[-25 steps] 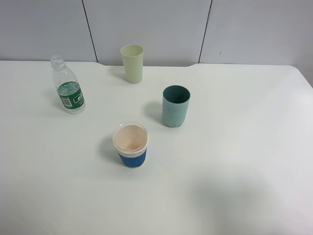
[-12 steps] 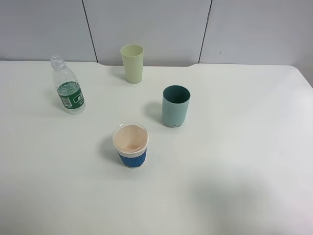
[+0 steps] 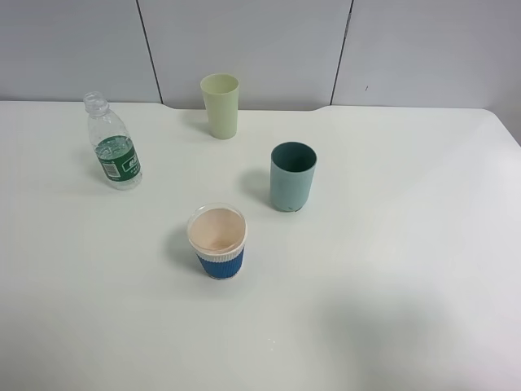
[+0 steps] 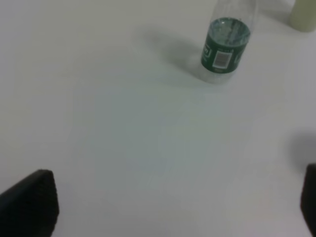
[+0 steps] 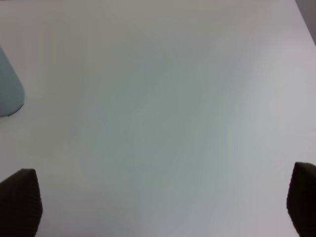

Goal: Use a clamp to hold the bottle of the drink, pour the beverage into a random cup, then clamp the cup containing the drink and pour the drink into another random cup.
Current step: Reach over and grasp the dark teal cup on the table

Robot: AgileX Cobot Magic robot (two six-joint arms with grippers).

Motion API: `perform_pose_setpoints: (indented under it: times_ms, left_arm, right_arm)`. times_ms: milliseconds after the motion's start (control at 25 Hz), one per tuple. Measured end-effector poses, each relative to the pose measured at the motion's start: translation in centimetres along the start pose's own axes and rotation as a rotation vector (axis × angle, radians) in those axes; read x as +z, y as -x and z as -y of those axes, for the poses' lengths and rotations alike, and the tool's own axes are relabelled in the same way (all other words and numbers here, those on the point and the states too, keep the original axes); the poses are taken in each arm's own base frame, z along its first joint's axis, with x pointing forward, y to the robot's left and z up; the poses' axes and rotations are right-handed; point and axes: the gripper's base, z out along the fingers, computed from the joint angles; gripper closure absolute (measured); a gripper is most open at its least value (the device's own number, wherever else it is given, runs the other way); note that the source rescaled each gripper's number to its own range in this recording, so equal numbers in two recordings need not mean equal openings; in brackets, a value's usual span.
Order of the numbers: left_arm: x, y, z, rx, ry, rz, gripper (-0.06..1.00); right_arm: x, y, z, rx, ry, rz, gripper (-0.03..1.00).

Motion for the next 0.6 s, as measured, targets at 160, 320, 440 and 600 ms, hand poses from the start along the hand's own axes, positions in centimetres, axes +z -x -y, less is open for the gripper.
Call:
perform_pose_setpoints:
  times_ms: [160, 320, 440, 600]
  left_arm:
    - [0.0, 0.0, 0.0, 0.0, 0.0, 0.0, -0.05]
    - [0.0, 0.0, 0.0, 0.0, 0.0, 0.0, -0.05]
    - [0.0, 0.0, 0.0, 0.0, 0.0, 0.0, -0.05]
    - [0.0, 0.0, 0.0, 0.0, 0.0, 0.0, -0.05]
  right_arm:
    - [0.9, 1.1, 0.2, -0.002, -0.006, -0.039, -0.03]
    - [2.1, 3.5, 0.4, -0.001, -0.01, 0.001, -0.03]
    - [3.4, 4.6, 0.5, -0.002, -0.01, 0.009, -0.03]
    - [5.6, 5.9, 0.4, -0.026, 0.032, 0.0, -0.03]
